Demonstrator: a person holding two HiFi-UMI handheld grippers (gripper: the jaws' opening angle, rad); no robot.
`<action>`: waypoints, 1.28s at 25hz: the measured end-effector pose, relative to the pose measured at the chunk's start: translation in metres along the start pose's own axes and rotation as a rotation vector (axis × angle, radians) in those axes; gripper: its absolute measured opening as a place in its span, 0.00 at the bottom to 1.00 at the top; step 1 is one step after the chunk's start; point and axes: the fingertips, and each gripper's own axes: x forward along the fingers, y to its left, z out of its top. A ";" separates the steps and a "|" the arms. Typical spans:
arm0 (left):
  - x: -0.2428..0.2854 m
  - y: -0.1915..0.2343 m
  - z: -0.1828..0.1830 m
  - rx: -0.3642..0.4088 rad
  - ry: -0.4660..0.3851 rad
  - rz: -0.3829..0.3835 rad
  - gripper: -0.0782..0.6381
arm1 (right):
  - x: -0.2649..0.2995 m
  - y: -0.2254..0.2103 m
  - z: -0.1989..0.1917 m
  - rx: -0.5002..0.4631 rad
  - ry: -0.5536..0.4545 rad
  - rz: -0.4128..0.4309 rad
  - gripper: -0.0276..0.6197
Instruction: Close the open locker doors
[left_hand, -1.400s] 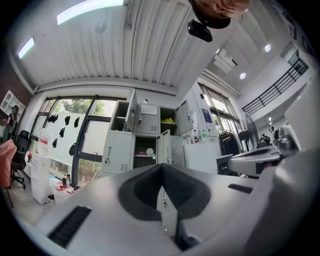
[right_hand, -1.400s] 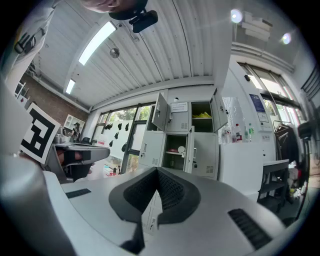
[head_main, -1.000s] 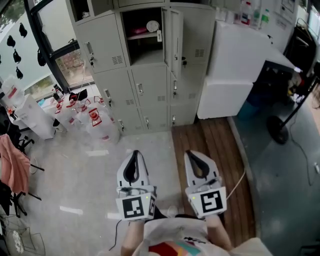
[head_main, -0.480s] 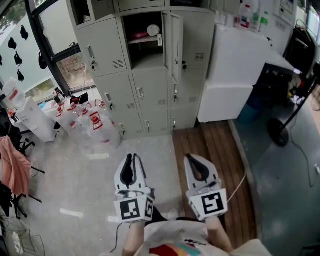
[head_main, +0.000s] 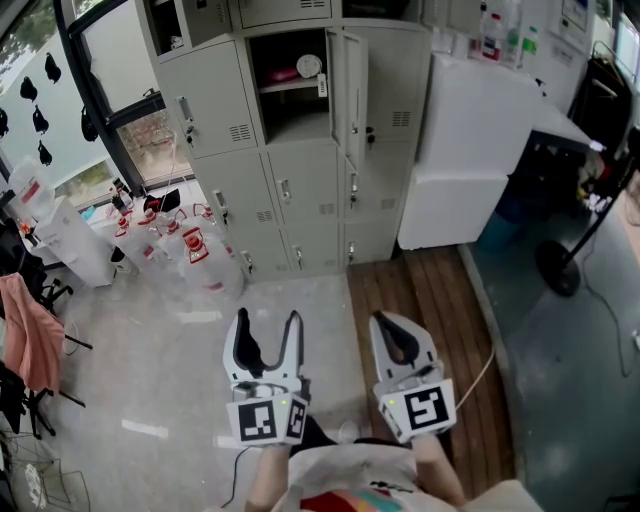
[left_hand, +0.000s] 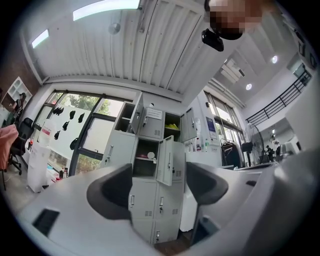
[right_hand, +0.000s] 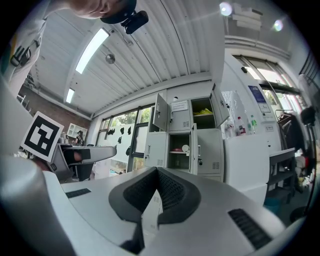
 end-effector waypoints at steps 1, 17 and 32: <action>0.000 0.000 0.000 -0.002 0.003 -0.002 0.55 | 0.000 0.000 0.000 0.003 0.000 -0.001 0.05; -0.002 0.012 -0.005 0.001 0.048 0.006 0.55 | 0.023 0.001 -0.015 0.054 0.008 0.015 0.05; 0.104 0.041 -0.015 -0.022 0.023 -0.026 0.55 | 0.110 -0.041 -0.014 0.015 -0.013 -0.016 0.05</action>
